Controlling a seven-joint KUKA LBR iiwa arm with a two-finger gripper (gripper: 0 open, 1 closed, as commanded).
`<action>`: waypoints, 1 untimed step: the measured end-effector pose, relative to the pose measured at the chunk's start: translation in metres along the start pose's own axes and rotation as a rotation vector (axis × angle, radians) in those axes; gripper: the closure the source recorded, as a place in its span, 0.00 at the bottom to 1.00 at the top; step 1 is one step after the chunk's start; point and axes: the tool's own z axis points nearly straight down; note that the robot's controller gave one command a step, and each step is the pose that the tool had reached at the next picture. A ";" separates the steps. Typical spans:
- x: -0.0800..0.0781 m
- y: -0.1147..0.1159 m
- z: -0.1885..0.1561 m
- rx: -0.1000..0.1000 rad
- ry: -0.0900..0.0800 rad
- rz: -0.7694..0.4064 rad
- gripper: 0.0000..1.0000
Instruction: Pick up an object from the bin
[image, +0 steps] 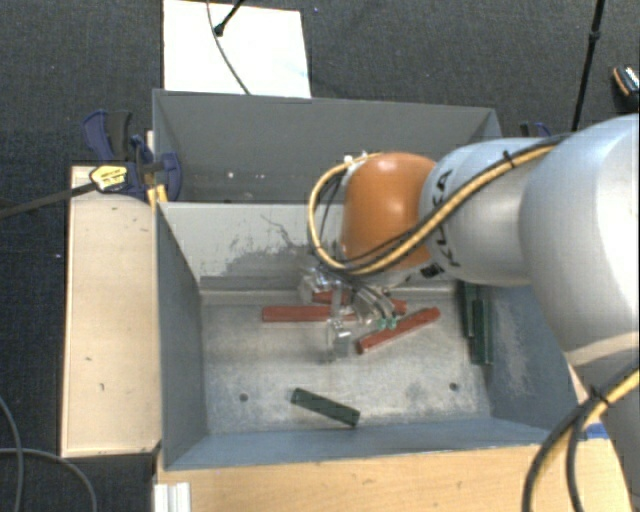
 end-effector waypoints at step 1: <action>0.000 0.000 0.000 0.000 0.000 0.003 1.00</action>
Offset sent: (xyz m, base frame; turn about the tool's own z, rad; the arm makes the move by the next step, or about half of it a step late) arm 0.0000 0.0000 0.0000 0.0000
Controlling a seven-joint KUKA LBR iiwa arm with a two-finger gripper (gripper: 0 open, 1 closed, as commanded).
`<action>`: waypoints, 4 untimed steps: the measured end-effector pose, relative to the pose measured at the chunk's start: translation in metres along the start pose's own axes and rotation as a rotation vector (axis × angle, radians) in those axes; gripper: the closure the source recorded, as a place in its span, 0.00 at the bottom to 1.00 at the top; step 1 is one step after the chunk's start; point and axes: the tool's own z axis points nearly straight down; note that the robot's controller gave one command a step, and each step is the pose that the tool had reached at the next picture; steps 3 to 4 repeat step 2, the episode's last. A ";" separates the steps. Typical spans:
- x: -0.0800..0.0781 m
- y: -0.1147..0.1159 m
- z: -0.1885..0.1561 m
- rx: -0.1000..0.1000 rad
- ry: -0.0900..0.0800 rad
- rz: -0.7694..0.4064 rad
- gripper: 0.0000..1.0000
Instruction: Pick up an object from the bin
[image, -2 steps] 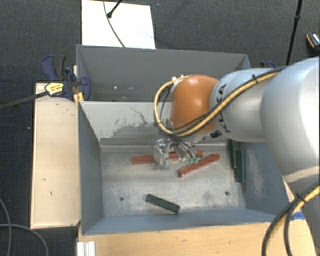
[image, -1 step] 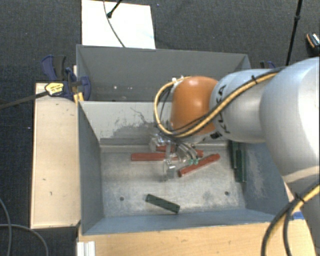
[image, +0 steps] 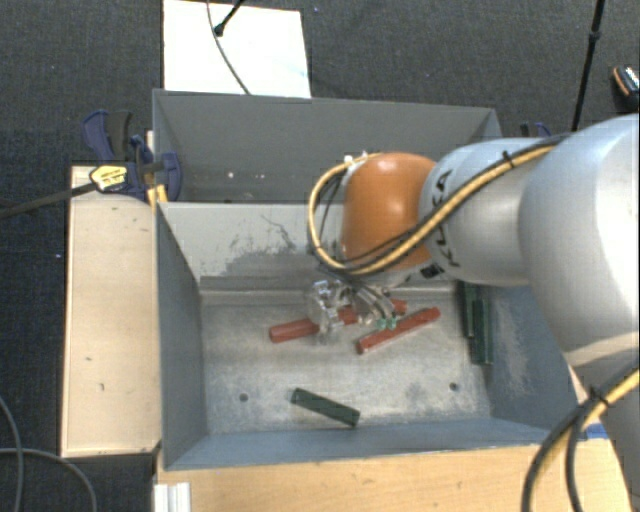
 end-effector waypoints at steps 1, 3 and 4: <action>0.039 -0.038 -0.002 0.001 0.006 -0.121 1.00; 0.022 0.015 -0.149 0.001 -0.007 -0.195 1.00; 0.022 0.015 -0.149 0.001 -0.007 -0.195 1.00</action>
Offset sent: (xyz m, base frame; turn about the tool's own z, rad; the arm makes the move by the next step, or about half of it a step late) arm -0.0297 -0.0439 0.0018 -0.1236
